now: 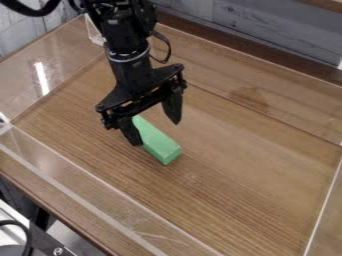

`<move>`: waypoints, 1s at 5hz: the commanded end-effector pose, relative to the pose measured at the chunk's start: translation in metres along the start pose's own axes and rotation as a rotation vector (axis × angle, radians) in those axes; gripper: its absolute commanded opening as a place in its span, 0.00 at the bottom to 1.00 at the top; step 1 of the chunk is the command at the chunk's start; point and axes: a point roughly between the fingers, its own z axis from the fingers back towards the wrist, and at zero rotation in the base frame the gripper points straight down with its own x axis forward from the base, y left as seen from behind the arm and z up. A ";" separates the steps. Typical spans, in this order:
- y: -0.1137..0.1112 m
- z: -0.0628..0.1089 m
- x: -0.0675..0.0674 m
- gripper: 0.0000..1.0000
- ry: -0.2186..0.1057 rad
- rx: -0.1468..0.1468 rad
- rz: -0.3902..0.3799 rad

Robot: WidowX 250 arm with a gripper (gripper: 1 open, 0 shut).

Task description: Remove the green block from inside the brown bowl and put it on the table

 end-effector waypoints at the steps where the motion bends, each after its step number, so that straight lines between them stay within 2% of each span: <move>1: -0.004 0.004 0.005 1.00 -0.025 -0.050 0.041; 5: -0.008 -0.014 0.007 1.00 -0.036 -0.099 0.130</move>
